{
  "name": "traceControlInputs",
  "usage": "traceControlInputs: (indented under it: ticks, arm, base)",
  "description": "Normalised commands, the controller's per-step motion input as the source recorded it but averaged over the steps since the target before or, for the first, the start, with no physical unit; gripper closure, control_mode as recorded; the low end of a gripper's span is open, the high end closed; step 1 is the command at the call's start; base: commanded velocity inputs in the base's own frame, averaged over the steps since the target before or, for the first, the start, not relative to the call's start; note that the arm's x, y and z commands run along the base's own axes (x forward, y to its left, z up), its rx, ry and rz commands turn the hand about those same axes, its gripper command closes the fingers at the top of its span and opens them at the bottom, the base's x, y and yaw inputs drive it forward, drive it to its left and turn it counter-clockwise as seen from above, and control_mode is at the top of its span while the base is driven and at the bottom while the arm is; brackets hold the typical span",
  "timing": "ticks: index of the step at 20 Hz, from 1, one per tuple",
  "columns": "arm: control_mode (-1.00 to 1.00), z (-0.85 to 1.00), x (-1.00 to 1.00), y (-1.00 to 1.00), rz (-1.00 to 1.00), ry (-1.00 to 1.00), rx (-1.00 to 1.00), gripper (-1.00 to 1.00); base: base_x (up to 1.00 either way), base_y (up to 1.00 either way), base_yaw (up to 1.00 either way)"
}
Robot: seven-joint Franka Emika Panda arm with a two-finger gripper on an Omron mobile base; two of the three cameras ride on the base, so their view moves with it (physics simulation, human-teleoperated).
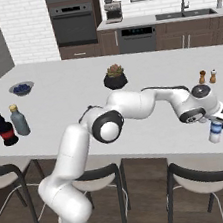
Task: Move the plastic bottles in the middle to the plastics group, and the glass bottles in the middle to the glass group.
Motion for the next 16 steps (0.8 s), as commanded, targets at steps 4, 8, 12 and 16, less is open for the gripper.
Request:
traceControlInputs:
  ticks: [4, 8, 12, 16]
  arm:
    - [-1.0, -0.01, 0.0, -0.18, 0.0, 0.0, 0.0, 1.0]
    - [-1.0, -0.09, 0.0, 0.0, 0.0, 0.0, 0.0, 1.0]
    - [-1.0, -0.08, 0.0, 0.0, 0.0, 0.0, 0.0, 1.0]
    - [-1.0, -0.12, 0.0, 0.0, 0.0, 0.0, 0.0, 1.0]
  base:
    - [0.0, 0.0, 0.0]
    - [0.0, 0.0, 0.0]
    - [0.0, 0.0, 0.0]
    - [0.0, 0.0, 0.0]
